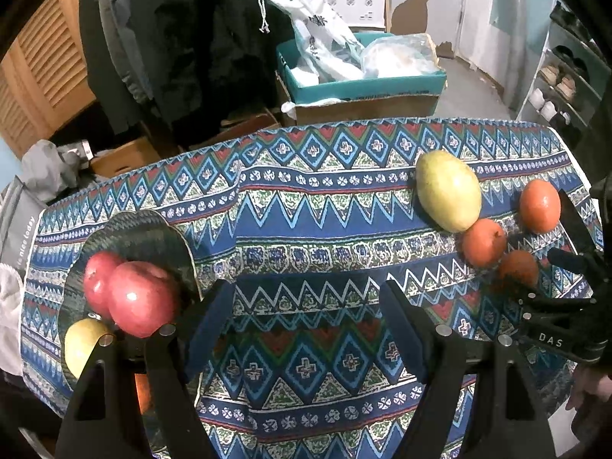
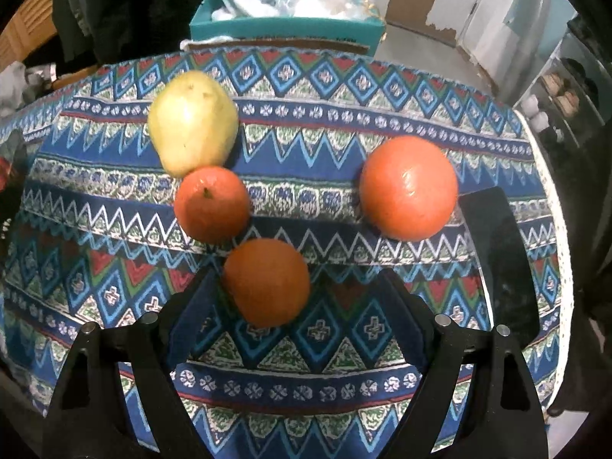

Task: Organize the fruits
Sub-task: 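Grasp the yellow-green pear with the left gripper while the right gripper grasps an orange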

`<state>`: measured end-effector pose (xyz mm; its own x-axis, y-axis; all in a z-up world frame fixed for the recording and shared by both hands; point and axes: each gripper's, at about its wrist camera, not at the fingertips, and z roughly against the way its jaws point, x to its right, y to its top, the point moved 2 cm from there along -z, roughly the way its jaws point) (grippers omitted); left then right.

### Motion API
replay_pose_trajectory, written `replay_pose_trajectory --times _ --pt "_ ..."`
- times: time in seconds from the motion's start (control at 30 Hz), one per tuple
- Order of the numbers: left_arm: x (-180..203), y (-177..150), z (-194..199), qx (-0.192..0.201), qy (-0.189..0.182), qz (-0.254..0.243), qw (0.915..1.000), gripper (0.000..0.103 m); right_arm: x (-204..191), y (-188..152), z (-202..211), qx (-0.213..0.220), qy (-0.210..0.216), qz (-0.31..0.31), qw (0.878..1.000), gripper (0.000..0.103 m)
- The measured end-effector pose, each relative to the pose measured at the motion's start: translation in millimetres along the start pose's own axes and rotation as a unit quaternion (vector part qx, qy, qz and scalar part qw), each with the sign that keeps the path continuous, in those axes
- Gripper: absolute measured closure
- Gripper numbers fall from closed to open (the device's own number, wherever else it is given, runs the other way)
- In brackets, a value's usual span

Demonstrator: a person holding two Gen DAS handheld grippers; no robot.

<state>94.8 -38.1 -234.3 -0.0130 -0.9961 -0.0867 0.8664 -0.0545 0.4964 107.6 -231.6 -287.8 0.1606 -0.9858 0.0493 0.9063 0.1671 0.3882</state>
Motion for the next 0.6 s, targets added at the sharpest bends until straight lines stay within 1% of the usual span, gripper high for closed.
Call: replay_pose_trajectory --times 0.1,0.13,0.2,0.23,0.3,0.33,0.37,0.4,0.47,0.6 --pt "2 -1 -4 -0.003 -0.002 -0.002 1.0000 0.023 0 -1 -4 -0.001 0.007 -0.001 1.000 0.020" --pt "4 -2 -6 -0.004 -0.002 -0.005 1.0000 0.023 0 -1 -7 -0.005 0.010 -0.002 1.000 0.022" --pt "6 -2 -8 -0.006 -0.002 -0.007 1.0000 0.023 -1 -3 -12 -0.013 0.017 -0.004 1.000 0.030" --pt "7 -2 -9 -0.007 -0.003 -0.008 0.9999 0.023 0 -4 -15 -0.016 0.024 -0.006 1.000 0.031" --pt "7 -2 -10 -0.008 -0.005 -0.009 0.9999 0.023 1 -4 -19 -0.017 0.032 -0.007 0.999 0.043" --pt "8 -2 -10 -0.008 -0.007 -0.010 0.9999 0.023 -1 -4 -20 -0.016 0.038 -0.006 0.999 0.046" --pt "9 -2 -10 -0.007 -0.007 -0.011 0.9999 0.023 -2 -4 -20 -0.014 0.042 -0.005 0.999 0.054" --pt "9 -1 -10 -0.007 -0.009 -0.011 0.9999 0.023 -3 -3 -19 -0.011 0.039 -0.002 0.999 0.056" --pt "9 0 -10 -0.008 -0.013 -0.009 0.9998 0.023 -6 -1 -19 -0.009 0.032 0.004 0.999 0.056" --pt "11 5 -9 -0.009 -0.024 0.001 0.9997 0.023 -7 5 -14 0.000 0.034 0.002 0.999 0.057"
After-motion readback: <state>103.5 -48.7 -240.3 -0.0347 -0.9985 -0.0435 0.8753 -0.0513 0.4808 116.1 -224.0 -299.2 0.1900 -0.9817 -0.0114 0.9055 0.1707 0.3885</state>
